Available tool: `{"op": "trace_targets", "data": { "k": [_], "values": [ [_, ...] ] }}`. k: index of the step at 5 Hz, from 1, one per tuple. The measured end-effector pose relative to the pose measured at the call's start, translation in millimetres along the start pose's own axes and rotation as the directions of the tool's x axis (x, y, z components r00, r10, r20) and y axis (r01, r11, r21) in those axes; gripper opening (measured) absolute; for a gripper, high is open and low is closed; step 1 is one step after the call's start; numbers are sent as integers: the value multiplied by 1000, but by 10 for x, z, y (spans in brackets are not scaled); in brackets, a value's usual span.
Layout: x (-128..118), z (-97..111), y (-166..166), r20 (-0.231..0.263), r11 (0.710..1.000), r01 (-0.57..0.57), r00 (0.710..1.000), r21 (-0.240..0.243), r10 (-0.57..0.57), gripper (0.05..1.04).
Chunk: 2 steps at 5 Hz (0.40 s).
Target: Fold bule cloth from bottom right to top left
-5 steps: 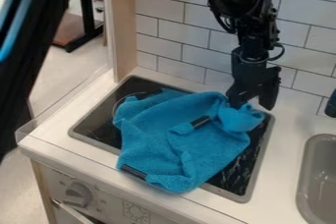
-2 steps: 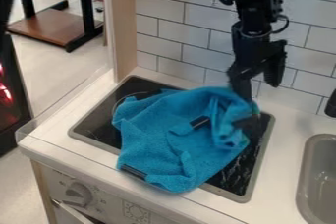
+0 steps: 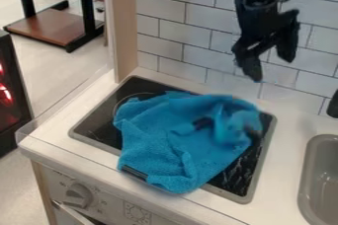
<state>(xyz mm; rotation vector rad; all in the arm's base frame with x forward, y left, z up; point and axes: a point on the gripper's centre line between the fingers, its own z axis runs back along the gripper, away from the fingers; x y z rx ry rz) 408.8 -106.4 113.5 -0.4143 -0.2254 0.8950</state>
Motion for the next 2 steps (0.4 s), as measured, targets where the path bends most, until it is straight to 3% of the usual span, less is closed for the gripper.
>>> {"op": "trace_targets", "data": {
  "k": [1, 2],
  "values": [
    [-28, 172, 11, -12, 1000, 17, 1000, -21, -17, 999],
    [-17, 216, 68, -2, 999, 49, 999, 11, -49, 999]
  ]
}}
